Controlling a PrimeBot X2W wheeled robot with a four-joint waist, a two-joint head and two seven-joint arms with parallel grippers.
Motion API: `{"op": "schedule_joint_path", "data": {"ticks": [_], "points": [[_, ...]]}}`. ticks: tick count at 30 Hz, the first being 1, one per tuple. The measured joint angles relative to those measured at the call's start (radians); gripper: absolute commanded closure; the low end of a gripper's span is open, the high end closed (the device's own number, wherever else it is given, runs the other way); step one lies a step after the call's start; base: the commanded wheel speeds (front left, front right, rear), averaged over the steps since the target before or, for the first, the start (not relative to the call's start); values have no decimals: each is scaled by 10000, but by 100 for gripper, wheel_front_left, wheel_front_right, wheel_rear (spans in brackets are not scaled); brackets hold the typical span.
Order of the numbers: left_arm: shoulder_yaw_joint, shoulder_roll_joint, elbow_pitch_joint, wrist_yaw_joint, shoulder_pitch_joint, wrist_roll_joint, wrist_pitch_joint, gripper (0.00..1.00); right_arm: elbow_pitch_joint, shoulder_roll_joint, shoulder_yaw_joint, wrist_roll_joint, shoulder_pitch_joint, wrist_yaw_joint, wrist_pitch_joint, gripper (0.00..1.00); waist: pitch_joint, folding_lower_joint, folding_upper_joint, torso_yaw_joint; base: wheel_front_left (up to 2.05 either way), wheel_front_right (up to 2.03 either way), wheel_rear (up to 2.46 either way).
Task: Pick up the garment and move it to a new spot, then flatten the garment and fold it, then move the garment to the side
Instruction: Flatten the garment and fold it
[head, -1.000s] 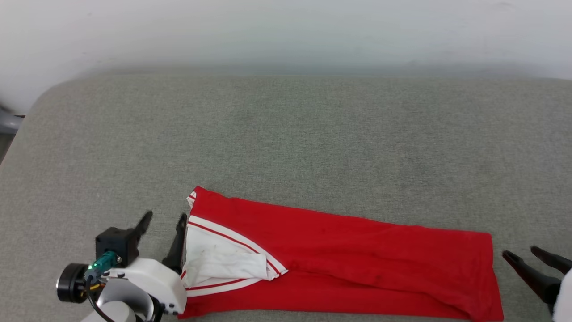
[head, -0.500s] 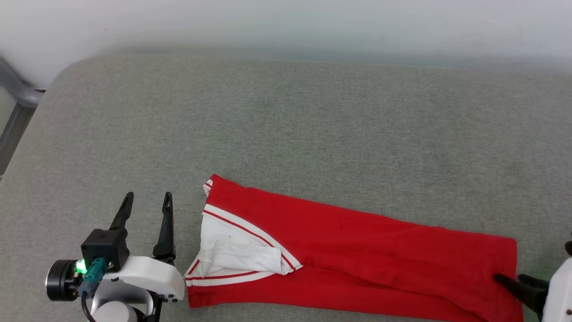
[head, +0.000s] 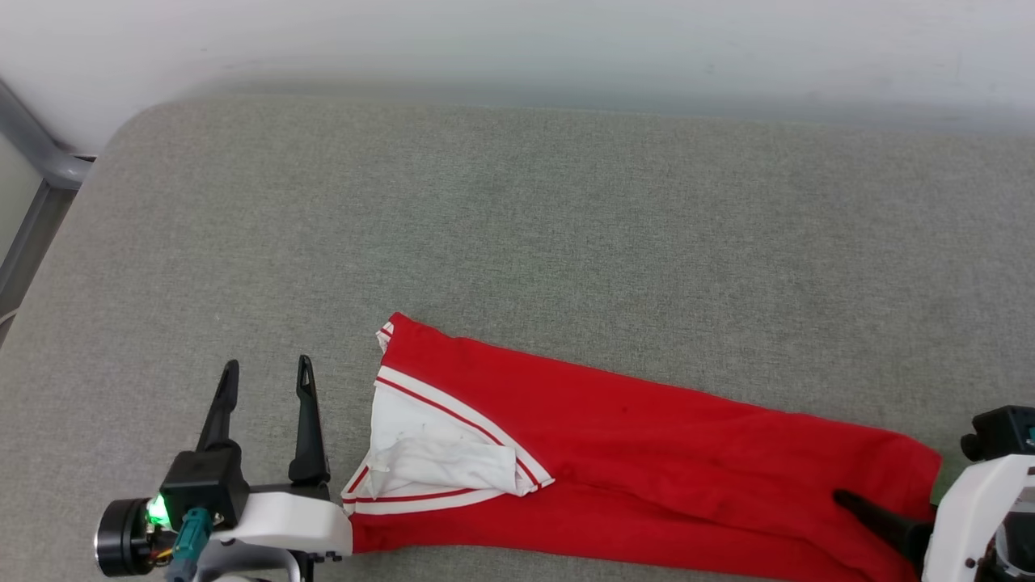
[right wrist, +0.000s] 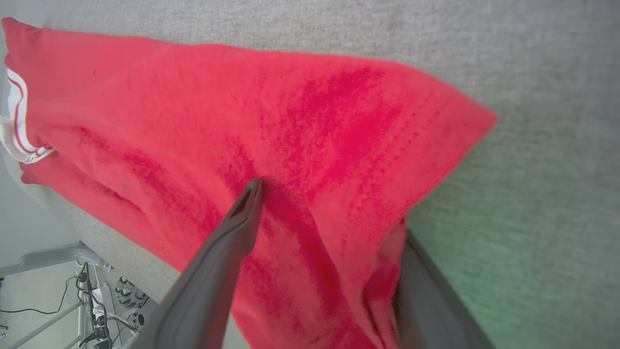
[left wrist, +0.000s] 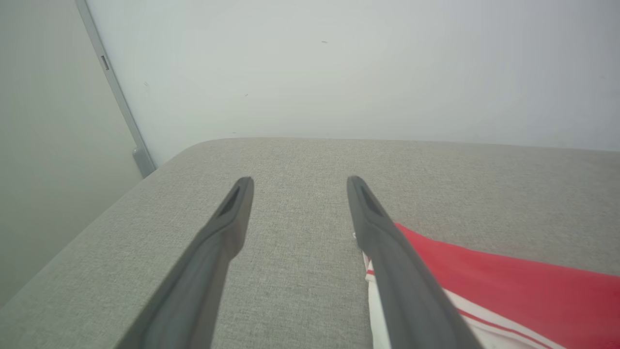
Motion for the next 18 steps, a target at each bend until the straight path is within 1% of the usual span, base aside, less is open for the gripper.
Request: {"op": "schedule_joint_path", "data": {"ticks": [4, 5, 6, 7, 8, 11, 15, 18], "points": [[418, -508, 4, -431, 254, 468, 0, 0, 115, 29, 495, 38, -190, 0, -420, 0, -33, 0, 0, 36, 0, 0, 0], [510, -598, 29, -525, 306, 589, 0, 0, 136, 19, 633, 13, -230, 0, -535, 27, -49, 0, 0, 42, 0, 0, 0], [596, -702, 63, -627, 355, 704, 0, 0, 184, 15, 746, -23, -261, 0, -681, 63, -67, 0, 0, 49, 0, 0, 0], [679, -802, 92, -708, 389, 807, 0, 0, 244, 10, 840, -23, -305, 0, -796, 89, -85, 0, 0, 56, 0, 0, 0], [731, -869, 134, -782, 410, 955, 0, 0, 301, -6, 938, -19, -350, 0, -884, 100, -104, 0, 0, 60, 0, 0, 0], [984, -1129, 186, -1024, 521, 1218, 0, 0, 550, -151, 1177, -19, -444, 2, -1127, 100, -166, 0, 0, 75, 0, 0, 0], [1287, -1361, 217, -1227, 594, 1542, 0, 0, 899, -416, 1290, 82, -537, 15, -1381, 100, -254, 0, 0, 90, 0, 0, 0], [1465, -1475, 255, -1379, 726, 1753, 0, 0, 1200, -792, 1241, 169, -563, 19, -1546, 100, -323, 1, 0, 88, 0, 0, 0]]}}
